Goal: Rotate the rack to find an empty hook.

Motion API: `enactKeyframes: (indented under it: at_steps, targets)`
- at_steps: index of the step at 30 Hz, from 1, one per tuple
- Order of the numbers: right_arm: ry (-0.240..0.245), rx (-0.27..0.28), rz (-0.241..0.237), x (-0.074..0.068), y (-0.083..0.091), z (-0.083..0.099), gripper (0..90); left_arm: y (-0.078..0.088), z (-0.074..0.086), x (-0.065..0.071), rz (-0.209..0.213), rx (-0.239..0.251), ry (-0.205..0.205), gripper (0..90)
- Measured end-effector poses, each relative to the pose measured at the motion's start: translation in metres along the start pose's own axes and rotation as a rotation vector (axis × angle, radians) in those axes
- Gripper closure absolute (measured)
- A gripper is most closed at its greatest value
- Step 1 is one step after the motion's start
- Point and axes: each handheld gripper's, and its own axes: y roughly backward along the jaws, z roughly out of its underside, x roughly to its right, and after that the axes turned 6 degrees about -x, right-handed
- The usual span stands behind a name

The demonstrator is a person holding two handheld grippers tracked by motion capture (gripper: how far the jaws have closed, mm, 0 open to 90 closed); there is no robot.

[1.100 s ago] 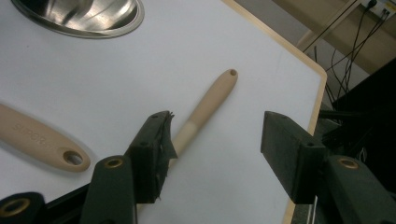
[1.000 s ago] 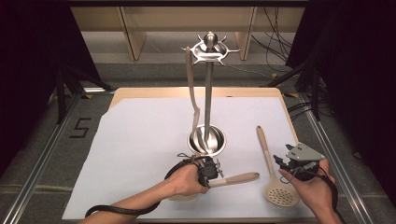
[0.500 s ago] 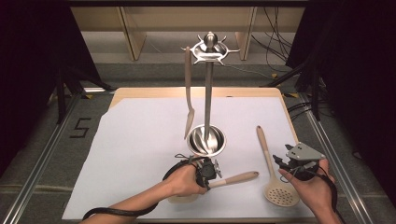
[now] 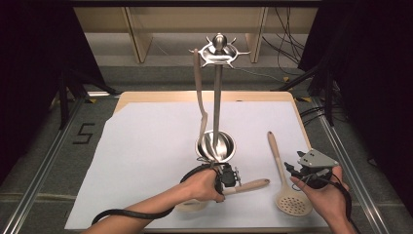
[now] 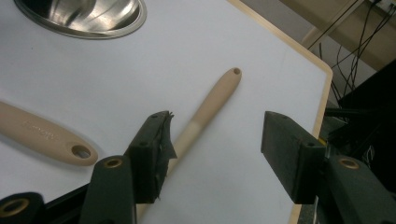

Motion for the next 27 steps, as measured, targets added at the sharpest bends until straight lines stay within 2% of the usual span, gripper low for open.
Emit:
enactKeyframes:
  at_steps: [3,5,6,8,9,11,12,13,15,16,23,24,27]
  targets:
    - [0.001,-0.001,-0.001,0.0,0.0,0.0,43.3,-0.001,-0.004,-0.001,0.015,-0.003,0.016,65.9]
    - [0.0,-0.004,-0.003,0.0,0.0,0.0,43.3,-0.001,-0.007,-0.001,0.015,-0.023,0.016,66.8]
    - [-0.002,-0.002,-0.002,-0.001,0.0,0.0,43.3,-0.001,-0.011,0.0,0.009,-0.042,0.011,69.3]
    - [0.0,-0.004,-0.002,0.0,0.0,0.0,43.3,-0.002,-0.012,0.002,0.005,-0.047,0.02,70.4]
    - [-0.001,-0.004,-0.002,0.0,0.0,0.0,43.3,-0.001,-0.014,0.001,-0.004,-0.067,0.01,71.2]
    - [0.006,-0.002,-0.001,0.0,0.0,0.0,43.3,-0.001,-0.017,0.003,-0.011,-0.087,0.037,74.9]
    - [0.002,-0.002,-0.002,0.0,0.0,0.0,43.3,-0.002,-0.017,0.004,-0.021,-0.076,0.064,77.5]
    - [0.0,-0.002,-0.001,0.0,0.001,0.0,43.3,-0.001,-0.018,0.004,-0.021,-0.095,0.054,77.8]
    - [0.009,-0.004,-0.001,0.0,0.001,0.0,43.3,-0.002,-0.017,0.006,-0.022,-0.079,0.071,78.0]
    - [0.006,-0.007,-0.004,0.0,0.001,0.0,43.3,-0.001,-0.016,0.005,-0.029,-0.09,0.05,78.1]
    - [-0.004,0.007,0.004,0.0,0.001,0.0,43.3,0.002,-0.005,0.003,-0.011,-0.01,0.072,78.3]
    - [-0.009,0.02,0.008,0.001,0.002,-0.001,43.3,0.004,-0.002,0.002,-0.028,0.018,0.065,78.3]
    - [-0.024,0.034,0.011,0.003,0.004,-0.001,43.3,0.012,0.004,0.003,-0.036,0.092,0.078,78.3]
